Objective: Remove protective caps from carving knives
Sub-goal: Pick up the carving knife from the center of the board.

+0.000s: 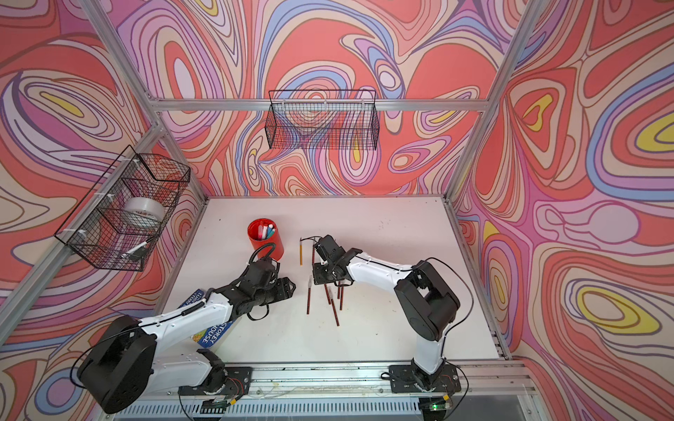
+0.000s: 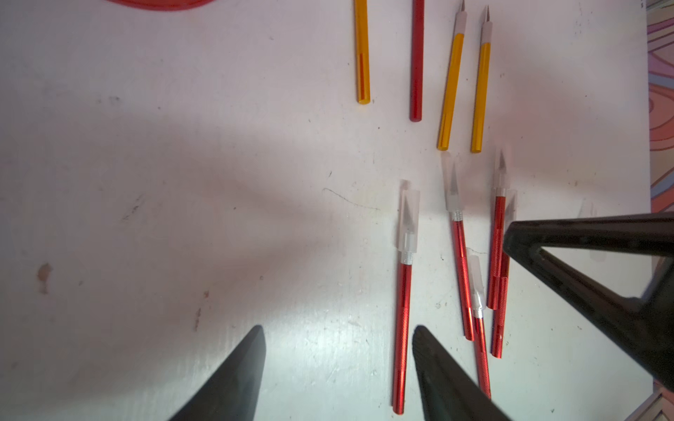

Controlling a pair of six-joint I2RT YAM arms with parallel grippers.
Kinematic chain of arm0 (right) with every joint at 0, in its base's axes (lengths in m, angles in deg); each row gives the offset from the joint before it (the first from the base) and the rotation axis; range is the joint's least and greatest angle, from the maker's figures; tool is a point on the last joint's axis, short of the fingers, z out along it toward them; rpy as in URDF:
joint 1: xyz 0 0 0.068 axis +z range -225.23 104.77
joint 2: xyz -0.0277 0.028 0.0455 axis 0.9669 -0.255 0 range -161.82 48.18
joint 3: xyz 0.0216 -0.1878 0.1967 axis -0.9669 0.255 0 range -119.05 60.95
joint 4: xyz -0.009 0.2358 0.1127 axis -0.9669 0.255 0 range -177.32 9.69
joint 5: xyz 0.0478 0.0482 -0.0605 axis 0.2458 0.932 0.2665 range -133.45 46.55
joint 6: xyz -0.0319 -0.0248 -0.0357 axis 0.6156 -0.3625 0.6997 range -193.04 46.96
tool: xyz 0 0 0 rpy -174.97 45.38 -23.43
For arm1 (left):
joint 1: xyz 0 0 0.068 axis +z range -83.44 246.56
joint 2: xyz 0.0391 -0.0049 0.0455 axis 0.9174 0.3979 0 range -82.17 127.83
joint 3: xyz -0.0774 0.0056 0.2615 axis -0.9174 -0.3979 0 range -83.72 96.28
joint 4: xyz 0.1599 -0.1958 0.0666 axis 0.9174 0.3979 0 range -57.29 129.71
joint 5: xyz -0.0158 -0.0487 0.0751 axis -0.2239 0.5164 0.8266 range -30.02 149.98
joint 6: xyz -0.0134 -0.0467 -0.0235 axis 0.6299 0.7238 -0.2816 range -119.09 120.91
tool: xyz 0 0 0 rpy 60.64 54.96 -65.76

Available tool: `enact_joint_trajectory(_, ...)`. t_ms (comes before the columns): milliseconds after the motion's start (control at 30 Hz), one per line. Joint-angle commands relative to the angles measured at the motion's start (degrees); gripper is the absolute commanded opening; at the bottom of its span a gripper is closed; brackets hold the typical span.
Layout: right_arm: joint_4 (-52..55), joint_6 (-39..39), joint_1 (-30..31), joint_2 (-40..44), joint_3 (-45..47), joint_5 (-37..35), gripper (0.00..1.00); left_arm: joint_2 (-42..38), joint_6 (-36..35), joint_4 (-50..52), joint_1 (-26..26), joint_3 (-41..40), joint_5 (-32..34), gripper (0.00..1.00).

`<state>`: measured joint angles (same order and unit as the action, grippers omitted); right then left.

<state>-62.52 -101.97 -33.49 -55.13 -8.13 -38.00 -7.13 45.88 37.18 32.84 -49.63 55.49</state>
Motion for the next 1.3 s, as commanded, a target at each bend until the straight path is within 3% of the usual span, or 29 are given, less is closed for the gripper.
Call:
enact_joint_trajectory(0, 1.9, -0.1, -2.2, 3.3, 0.6, -3.5, 0.0, 3.3, -1.9, 1.5, -2.4, 4.5, 1.3, 0.67)
enact_joint_trajectory(133, 0.9, -0.4, -4.2, 5.1, 2.4, -3.5, 0.01, 7.0, -3.1, 4.8, -5.2, 8.6, 4.0, 0.65)
enact_joint_trajectory(400, -1.9, -1.5, -8.0, 9.9, 6.3, 0.9, 0.01, 10.1, -2.3, 8.8, -5.6, 10.8, 6.7, 0.54)
enact_joint_trajectory(767, -2.2, -0.7, -9.8, 12.3, 8.9, 1.5, 0.02, 17.2, -2.1, 12.8, -9.4, 16.1, 8.0, 0.5)
enact_joint_trajectory(1033, -3.1, -0.4, -11.6, 13.6, 11.5, 2.2, 0.02, 21.1, -1.6, 16.0, -9.4, 18.1, 8.0, 0.38)
enact_joint_trajectory(1267, -3.7, -0.1, -12.8, 13.6, 12.6, 3.4, 0.02, 23.8, -1.3, 18.1, -10.0, 20.2, 8.7, 0.17)
